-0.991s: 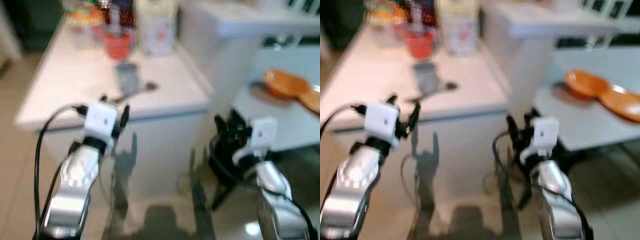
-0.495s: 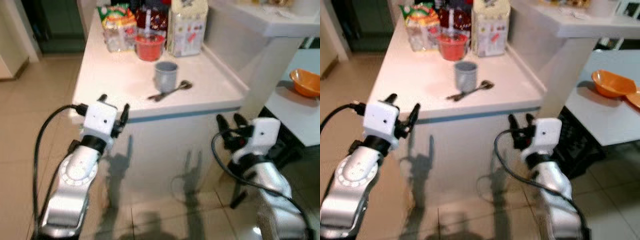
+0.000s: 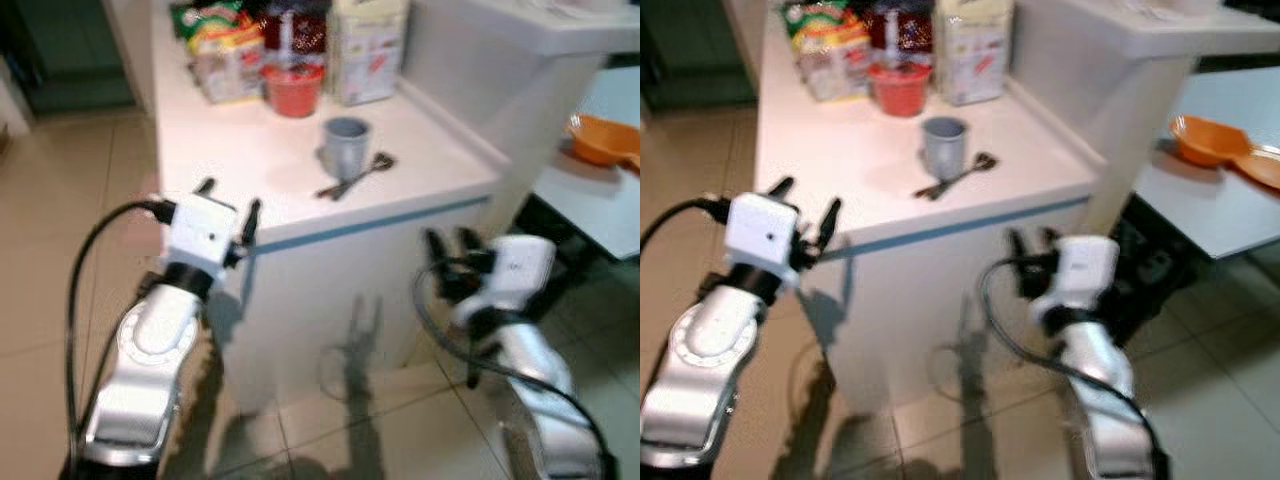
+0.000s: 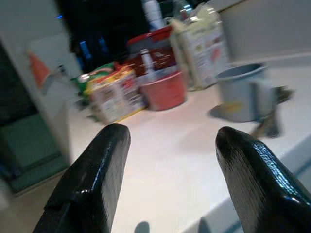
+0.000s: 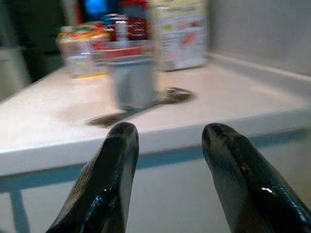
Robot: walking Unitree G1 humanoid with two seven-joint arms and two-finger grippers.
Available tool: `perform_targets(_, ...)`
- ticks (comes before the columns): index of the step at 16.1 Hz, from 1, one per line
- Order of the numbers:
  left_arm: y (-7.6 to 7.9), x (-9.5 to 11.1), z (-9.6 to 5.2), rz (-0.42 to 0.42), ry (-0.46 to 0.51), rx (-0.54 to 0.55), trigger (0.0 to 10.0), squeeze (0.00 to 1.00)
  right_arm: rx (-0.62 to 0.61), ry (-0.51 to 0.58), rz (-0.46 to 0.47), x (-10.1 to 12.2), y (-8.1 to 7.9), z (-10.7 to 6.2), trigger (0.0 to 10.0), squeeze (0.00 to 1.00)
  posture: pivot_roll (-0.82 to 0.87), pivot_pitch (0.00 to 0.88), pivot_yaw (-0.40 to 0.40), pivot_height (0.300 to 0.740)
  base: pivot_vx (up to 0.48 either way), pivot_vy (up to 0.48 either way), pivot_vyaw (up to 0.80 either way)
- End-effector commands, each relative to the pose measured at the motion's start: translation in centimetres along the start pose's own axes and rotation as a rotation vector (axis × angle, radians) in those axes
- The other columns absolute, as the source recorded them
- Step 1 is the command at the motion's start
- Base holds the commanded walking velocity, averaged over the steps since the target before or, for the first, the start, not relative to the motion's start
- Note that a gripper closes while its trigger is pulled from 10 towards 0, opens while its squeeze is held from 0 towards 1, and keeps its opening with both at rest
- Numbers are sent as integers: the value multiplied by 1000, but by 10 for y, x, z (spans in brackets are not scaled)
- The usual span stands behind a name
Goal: Setting the table
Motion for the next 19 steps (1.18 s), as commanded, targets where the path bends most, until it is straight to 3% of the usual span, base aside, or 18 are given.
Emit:
perform_targets(1,1,1,3,-4,7,4,10000,0,-22,1,-25,3,7,1,10000,0,66,0,-15,740,0,-480,0)
perform_targets(2,-5,0,6,-74,-5,57,10000,0,-36,-17,12,5,10,5,10000,0,64,0,-15,740,0,0,0)
perform_targets(3,-8,2,7,-91,9,82,10000,0,-44,-13,24,8,13,8,10000,0,68,0,-21,740,0,0,0)
perform_targets(8,-13,11,13,-115,53,84,10000,0,4,0,-26,21,8,20,10000,0,70,0,-29,740,51,0,0)
perform_targets(15,6,12,14,-148,52,-47,10000,0,4,-21,-18,16,9,14,10000,0,69,0,-27,740,337,0,-536)
perform_targets(19,4,13,15,-124,51,-36,10000,0,22,-24,-22,15,9,14,10000,0,65,0,-26,740,354,0,-161)
Point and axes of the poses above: a point about 5 cm out from each wrist's last joint towards the gripper, its own z axis pointing out of the wrist towards the gripper, its own x axis along the axis of the wrist's last joint, y = z × x, the point moved 2 cm from there along z, pointing out of the wrist towards the gripper, and after that the axes turned 7 degrees about -z, right-handed, at the moved point
